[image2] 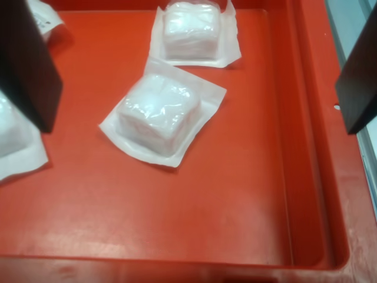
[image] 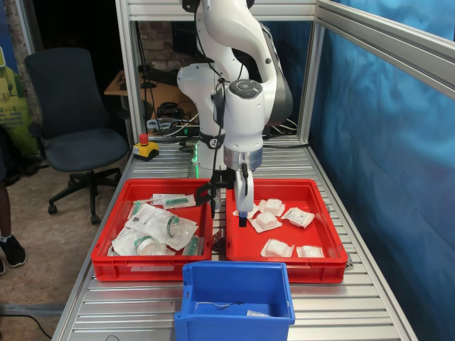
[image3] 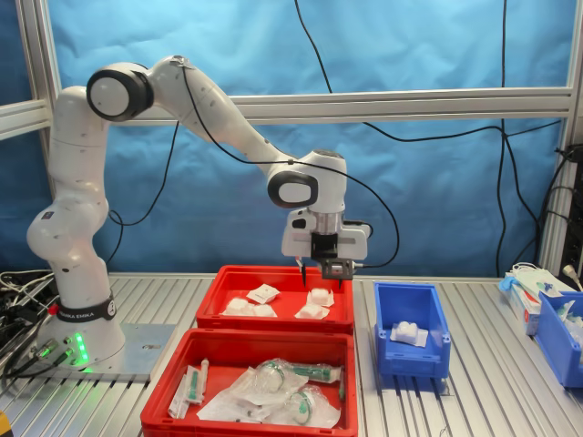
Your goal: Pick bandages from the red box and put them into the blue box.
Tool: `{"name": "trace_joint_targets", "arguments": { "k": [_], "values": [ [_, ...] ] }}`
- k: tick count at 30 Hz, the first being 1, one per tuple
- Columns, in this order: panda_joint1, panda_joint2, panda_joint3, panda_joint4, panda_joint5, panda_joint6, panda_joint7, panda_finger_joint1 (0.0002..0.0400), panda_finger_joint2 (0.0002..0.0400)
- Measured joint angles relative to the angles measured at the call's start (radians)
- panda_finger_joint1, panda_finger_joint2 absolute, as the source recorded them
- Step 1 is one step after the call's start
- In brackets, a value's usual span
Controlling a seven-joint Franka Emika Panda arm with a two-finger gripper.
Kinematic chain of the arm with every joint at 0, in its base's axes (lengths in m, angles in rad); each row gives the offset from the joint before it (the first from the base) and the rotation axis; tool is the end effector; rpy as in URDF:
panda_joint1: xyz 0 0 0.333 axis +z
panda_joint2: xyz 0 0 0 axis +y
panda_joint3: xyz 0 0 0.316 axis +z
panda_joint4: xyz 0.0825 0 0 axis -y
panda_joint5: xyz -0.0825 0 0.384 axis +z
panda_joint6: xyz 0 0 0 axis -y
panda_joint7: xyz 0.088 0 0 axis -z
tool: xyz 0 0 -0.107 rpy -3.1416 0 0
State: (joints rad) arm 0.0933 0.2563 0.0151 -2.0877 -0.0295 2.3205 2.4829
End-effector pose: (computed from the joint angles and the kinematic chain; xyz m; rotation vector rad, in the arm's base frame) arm 0.5745 0.0618 0.2996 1.1941 -2.8762 0.0163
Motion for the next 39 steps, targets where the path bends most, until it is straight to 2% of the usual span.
{"name": "trace_joint_targets", "arguments": {
  "k": [7, 13, 39],
  "values": [
    [0.017, 0.057, 0.0, 0.041, 0.002, 0.011, 0.034, 0.04, 0.04],
    [0.033, 0.091, 0.0, 0.057, 0.004, 0.032, 0.048, 0.04, 0.04],
    [0.093, 0.149, 0.001, 0.072, 0.008, 0.048, 0.061, 0.04, 0.04]
  ]
}}
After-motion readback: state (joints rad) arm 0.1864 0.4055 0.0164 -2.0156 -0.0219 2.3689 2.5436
